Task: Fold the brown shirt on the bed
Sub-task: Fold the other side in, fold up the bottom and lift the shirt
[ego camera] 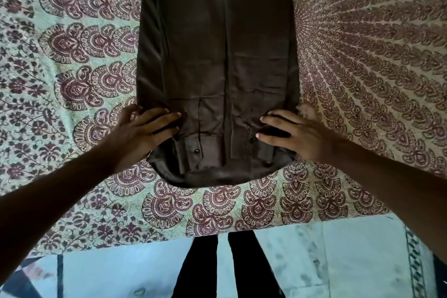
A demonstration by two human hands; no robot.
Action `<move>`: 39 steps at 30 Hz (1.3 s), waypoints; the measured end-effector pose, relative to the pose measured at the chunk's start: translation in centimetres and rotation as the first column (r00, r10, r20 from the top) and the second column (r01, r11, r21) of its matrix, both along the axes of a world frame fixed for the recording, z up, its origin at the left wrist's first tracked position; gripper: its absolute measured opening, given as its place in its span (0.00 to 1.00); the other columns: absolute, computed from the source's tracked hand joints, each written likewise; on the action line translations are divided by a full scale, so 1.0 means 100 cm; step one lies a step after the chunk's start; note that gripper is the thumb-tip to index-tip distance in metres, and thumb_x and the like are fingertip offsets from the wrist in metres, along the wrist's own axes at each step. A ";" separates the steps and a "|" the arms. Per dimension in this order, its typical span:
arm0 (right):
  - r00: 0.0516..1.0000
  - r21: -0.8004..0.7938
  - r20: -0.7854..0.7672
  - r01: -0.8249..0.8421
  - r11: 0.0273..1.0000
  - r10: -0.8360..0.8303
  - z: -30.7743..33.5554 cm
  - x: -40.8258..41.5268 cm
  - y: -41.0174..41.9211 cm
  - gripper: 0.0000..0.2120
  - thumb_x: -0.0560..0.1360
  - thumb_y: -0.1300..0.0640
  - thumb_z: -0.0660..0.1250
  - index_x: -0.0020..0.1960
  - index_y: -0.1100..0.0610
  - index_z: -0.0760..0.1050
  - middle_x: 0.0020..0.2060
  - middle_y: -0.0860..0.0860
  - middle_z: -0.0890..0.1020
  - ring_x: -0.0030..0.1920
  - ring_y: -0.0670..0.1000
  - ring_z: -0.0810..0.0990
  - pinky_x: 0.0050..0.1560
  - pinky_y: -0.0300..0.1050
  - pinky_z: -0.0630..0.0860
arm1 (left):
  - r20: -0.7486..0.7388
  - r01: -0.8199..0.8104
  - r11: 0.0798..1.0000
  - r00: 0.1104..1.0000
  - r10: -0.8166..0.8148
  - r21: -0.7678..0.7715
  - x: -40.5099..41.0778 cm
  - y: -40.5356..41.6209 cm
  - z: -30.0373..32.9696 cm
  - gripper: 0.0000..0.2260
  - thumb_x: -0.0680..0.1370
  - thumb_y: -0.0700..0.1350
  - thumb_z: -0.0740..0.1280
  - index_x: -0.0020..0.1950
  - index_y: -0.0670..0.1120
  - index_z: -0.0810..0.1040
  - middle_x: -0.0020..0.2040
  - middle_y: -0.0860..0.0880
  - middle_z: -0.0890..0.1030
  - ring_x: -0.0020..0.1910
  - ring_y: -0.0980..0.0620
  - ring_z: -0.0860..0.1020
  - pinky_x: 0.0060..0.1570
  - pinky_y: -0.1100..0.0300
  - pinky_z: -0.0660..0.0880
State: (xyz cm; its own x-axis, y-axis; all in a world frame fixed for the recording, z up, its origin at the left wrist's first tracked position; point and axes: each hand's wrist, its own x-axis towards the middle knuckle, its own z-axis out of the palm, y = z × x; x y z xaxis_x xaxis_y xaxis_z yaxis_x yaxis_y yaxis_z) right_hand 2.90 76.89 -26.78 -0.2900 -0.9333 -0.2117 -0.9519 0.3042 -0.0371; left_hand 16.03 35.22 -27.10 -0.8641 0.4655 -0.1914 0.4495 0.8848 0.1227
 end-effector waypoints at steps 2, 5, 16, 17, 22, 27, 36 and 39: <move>0.996 -0.085 0.048 0.085 0.993 -0.081 -0.001 0.000 -0.006 0.26 0.72 0.64 0.61 0.68 0.48 0.79 0.72 0.55 0.76 0.70 0.58 0.77 0.59 0.60 0.62 | 0.015 -0.072 0.994 0.997 0.071 0.085 -0.005 0.002 0.002 0.31 0.62 0.35 0.77 0.64 0.50 0.80 0.75 0.49 0.74 0.72 0.43 0.74 0.63 0.39 0.62; 0.970 -0.154 0.137 0.223 0.963 -0.203 0.001 0.004 -0.008 0.21 0.72 0.58 0.66 0.64 0.51 0.81 0.69 0.53 0.78 0.69 0.56 0.77 0.58 0.59 0.62 | 0.097 -0.229 0.941 0.973 0.211 0.250 -0.013 0.005 0.005 0.28 0.62 0.34 0.75 0.60 0.53 0.79 0.70 0.55 0.78 0.72 0.48 0.73 0.67 0.47 0.57; 0.400 -0.209 0.740 0.901 0.380 -0.541 0.043 -0.075 -0.064 0.16 0.75 0.65 0.71 0.63 0.59 0.81 0.55 0.56 0.85 0.57 0.55 0.85 0.59 0.61 0.81 | 0.623 -0.768 0.154 0.604 0.497 0.621 -0.121 -0.002 0.056 0.28 0.77 0.26 0.66 0.42 0.62 0.84 0.38 0.57 0.84 0.40 0.61 0.82 0.42 0.62 0.79; 0.367 -0.196 0.755 0.917 0.347 -0.544 0.045 -0.093 -0.072 0.17 0.76 0.66 0.70 0.63 0.57 0.81 0.54 0.55 0.86 0.56 0.55 0.85 0.59 0.60 0.82 | 0.689 -0.802 0.066 0.550 0.473 0.594 -0.138 -0.001 0.058 0.25 0.77 0.30 0.67 0.40 0.63 0.85 0.38 0.57 0.84 0.41 0.57 0.83 0.43 0.59 0.80; 0.240 -0.079 0.662 0.964 0.252 -0.710 0.026 -0.183 -0.104 0.15 0.76 0.73 0.66 0.59 0.62 0.83 0.50 0.61 0.85 0.51 0.56 0.81 0.52 0.53 0.79 | 0.763 -0.897 -0.031 0.355 0.540 0.440 -0.205 -0.012 0.020 0.06 0.79 0.38 0.71 0.47 0.48 0.86 0.42 0.52 0.86 0.49 0.46 0.84 0.54 0.54 0.80; -0.049 0.131 0.717 0.989 0.066 -0.696 0.005 -0.228 -0.109 0.04 0.74 0.65 0.75 0.48 0.64 0.84 0.39 0.57 0.82 0.44 0.55 0.80 0.44 0.47 0.71 | 0.828 -0.949 -0.184 0.116 0.549 0.255 -0.221 -0.016 0.007 0.11 0.80 0.42 0.70 0.61 0.44 0.83 0.55 0.43 0.85 0.58 0.39 0.82 0.64 0.43 0.77; -0.062 0.125 0.817 0.990 0.071 -0.573 0.005 -0.253 -0.111 0.10 0.80 0.55 0.71 0.49 0.63 0.84 0.47 0.64 0.85 0.50 0.64 0.84 0.59 0.66 0.79 | 0.928 -0.897 -0.416 -0.018 0.371 0.149 -0.209 -0.022 0.010 0.14 0.75 0.45 0.73 0.60 0.44 0.84 0.56 0.44 0.87 0.57 0.41 0.84 0.66 0.42 0.75; -0.072 0.101 0.782 0.995 0.012 -0.619 -0.005 -0.254 -0.107 0.14 0.78 0.53 0.73 0.40 0.62 0.83 0.41 0.67 0.84 0.44 0.66 0.84 0.53 0.66 0.80 | 0.857 -0.929 -0.289 0.053 0.512 0.230 -0.222 -0.020 0.012 0.06 0.77 0.48 0.75 0.50 0.46 0.86 0.48 0.46 0.88 0.52 0.45 0.85 0.60 0.49 0.78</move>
